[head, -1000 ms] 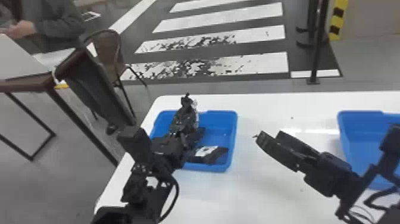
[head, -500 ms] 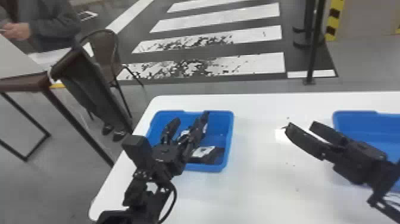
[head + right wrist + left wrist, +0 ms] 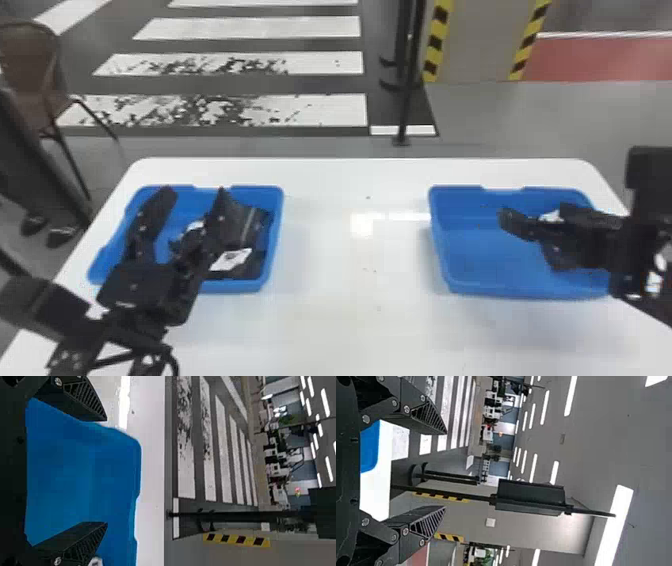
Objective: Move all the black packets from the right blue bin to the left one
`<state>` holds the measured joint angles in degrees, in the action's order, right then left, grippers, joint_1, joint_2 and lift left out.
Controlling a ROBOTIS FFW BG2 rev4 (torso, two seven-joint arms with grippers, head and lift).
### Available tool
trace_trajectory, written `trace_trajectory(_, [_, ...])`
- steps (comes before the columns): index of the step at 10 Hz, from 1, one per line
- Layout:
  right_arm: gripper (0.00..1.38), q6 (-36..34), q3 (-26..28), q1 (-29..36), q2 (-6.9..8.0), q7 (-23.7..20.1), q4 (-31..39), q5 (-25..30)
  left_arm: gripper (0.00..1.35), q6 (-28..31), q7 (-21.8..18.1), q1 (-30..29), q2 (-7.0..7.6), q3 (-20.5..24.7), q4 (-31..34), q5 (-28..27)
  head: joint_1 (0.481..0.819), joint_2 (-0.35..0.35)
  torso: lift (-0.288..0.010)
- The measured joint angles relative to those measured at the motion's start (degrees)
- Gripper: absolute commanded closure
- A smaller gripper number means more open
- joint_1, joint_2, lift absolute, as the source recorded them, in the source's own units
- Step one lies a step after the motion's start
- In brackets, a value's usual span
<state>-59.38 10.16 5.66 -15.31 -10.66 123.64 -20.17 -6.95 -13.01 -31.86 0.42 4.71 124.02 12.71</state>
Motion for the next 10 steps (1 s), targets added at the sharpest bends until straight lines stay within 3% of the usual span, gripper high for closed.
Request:
trace_trajectory(3, [0.08, -9.87, 1.13, -7.19, -0.43, 1.57, -4.75, 11.18, 0.41, 1.87, 0.00, -2.14, 0.78, -1.90, 1.51, 3.98, 0.695, -0.163, -0.140])
trace_trajectory(6, [0.08, -15.32, 0.00, -12.62, -1.75, 1.57, -13.60, 13.22, 0.41, 0.20, 0.00, -2.50, 0.72, -2.28, 1.62, 3.91, 0.695, -0.203, -0.140])
trace_trajectory(10, [0.08, -16.30, -3.71, -18.07, -2.87, 0.82, -23.27, 13.34, 0.41, -0.37, 0.00, -2.59, 0.63, -2.16, 1.62, 4.18, 0.695, -0.196, -0.140])
